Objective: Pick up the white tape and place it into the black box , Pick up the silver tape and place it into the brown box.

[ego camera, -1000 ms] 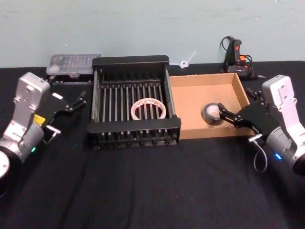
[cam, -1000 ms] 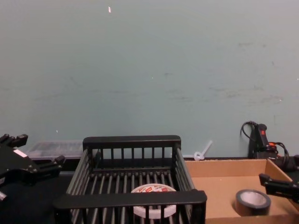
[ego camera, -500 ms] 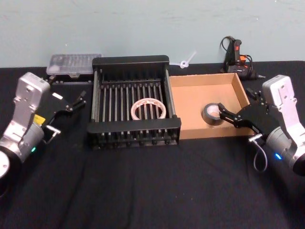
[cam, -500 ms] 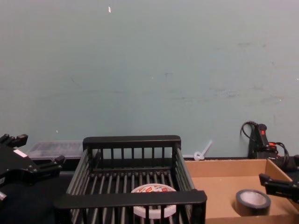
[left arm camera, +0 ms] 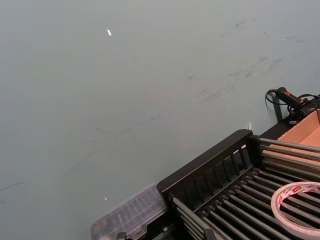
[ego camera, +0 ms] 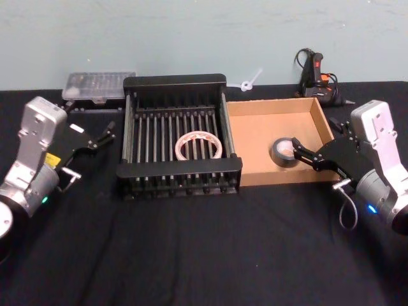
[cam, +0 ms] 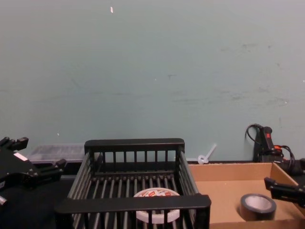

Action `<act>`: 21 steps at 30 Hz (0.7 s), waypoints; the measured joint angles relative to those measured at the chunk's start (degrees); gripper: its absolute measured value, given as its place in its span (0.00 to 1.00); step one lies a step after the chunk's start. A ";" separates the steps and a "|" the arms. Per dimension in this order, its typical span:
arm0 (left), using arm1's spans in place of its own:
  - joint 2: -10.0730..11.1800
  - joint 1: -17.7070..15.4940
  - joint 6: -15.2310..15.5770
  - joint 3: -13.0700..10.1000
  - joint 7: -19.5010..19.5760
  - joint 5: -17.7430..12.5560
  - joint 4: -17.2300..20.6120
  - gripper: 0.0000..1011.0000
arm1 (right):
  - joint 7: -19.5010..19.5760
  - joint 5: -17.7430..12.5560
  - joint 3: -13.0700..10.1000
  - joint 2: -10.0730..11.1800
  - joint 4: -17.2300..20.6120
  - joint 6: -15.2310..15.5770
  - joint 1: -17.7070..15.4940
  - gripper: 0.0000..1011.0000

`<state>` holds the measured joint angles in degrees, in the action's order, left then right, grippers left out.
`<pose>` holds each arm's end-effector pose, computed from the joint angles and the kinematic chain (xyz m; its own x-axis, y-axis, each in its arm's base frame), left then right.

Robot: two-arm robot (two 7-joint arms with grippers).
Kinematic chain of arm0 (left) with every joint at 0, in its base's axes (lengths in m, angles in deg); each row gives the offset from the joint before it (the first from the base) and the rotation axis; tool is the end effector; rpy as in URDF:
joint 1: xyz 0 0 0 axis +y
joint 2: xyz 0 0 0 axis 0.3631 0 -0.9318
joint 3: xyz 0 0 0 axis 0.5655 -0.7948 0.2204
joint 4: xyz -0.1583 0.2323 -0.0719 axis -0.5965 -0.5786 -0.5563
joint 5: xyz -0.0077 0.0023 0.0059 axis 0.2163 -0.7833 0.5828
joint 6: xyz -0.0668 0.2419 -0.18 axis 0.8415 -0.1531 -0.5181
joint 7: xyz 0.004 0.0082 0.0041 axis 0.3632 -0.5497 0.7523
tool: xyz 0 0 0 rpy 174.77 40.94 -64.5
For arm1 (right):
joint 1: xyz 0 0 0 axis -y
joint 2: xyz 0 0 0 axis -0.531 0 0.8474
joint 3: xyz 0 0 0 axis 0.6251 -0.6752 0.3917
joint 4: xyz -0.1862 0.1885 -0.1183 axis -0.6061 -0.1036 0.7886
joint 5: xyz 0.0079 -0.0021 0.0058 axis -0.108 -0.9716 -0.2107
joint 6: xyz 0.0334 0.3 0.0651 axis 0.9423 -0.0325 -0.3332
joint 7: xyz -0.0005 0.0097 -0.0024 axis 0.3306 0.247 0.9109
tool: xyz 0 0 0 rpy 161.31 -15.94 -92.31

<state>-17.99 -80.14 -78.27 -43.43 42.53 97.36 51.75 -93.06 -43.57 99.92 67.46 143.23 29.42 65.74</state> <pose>0.3581 0.0826 -0.3023 0.2924 0.8802 0.3738 -0.9552 0.2875 0.0703 0.3540 -0.0506 -0.3015 0.3925 -0.8819 0.2610 0.9182 0.3593 -0.1664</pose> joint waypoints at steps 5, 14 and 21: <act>0.00 0.00 0.00 0.00 0.00 0.00 0.00 0.99 | 0.00 0.00 0.00 0.00 0.00 0.00 0.00 0.99; 0.00 0.00 0.00 0.00 0.00 0.00 0.00 0.99 | 0.00 0.00 0.00 0.00 0.00 0.00 0.00 0.99; 0.00 0.00 0.00 0.00 0.00 0.00 0.00 0.99 | 0.00 0.00 0.00 0.00 0.00 0.00 0.00 0.99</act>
<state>-17.99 -80.14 -78.27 -43.42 42.52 97.36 51.74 -93.06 -43.57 99.92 67.46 143.23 29.42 65.74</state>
